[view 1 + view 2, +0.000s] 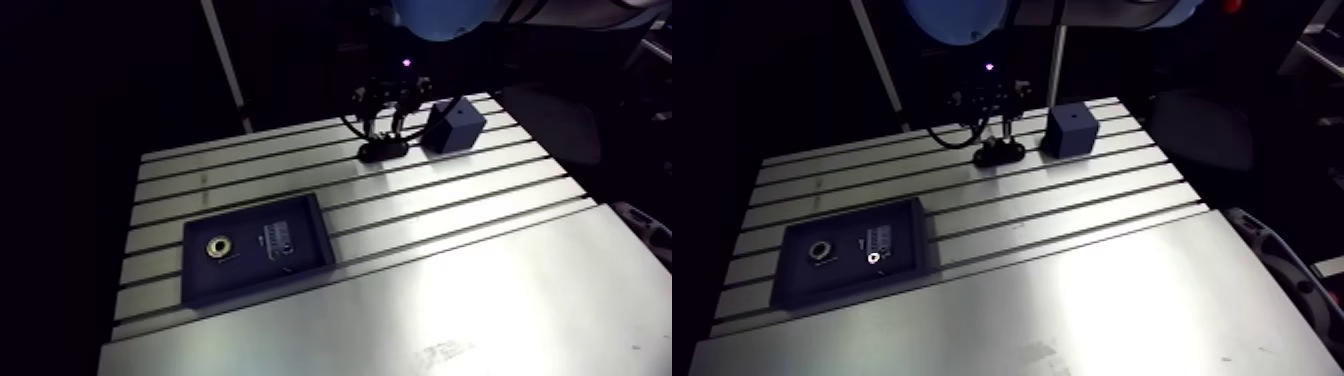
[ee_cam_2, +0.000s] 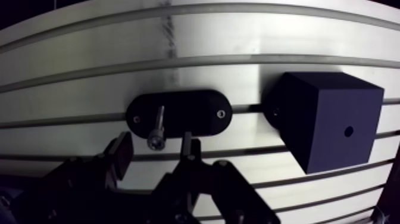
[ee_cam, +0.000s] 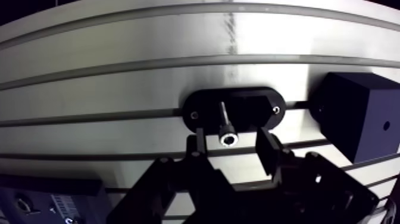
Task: Pick up the M10 bolt and insert it into the hole until fully seated.
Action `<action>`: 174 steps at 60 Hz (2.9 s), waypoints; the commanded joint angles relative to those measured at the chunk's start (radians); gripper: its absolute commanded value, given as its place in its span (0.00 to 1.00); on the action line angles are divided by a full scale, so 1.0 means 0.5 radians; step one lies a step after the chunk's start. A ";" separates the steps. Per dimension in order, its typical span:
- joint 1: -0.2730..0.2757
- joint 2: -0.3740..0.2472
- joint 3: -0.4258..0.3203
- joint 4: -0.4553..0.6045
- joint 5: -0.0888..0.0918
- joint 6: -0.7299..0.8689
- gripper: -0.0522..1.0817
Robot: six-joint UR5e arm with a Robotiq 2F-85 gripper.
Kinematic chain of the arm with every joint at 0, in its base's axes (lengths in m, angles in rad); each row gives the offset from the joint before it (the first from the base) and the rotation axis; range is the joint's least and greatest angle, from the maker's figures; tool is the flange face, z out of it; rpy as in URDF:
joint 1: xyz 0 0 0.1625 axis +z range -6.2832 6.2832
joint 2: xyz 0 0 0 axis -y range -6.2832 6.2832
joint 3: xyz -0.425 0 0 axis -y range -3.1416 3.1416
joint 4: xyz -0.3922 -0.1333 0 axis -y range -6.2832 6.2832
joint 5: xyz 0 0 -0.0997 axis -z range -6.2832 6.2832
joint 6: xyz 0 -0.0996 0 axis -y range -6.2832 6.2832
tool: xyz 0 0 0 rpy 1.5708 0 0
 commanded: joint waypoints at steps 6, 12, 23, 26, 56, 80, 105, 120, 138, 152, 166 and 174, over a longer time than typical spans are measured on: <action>0.000 0.002 0.003 -0.002 0.000 0.000 0.47; 0.000 0.005 0.006 -0.001 0.000 0.000 0.48; 0.000 0.008 0.006 -0.002 0.000 0.000 0.49; 0.000 0.011 0.006 -0.001 0.003 0.000 0.50; 0.000 0.023 0.000 -0.001 0.003 -0.003 0.56; 0.000 0.027 -0.003 0.001 0.009 -0.003 0.65; -0.001 0.027 -0.008 0.004 0.012 0.003 0.79; -0.006 0.018 -0.035 0.010 0.015 0.000 0.85; -0.012 -0.048 -0.127 0.043 0.015 -0.048 0.95; -0.018 -0.102 -0.303 0.276 0.004 -0.055 1.00; -0.100 -0.102 -0.683 0.827 0.012 -0.031 1.00; -0.140 -0.094 -0.895 1.162 0.003 -0.036 1.00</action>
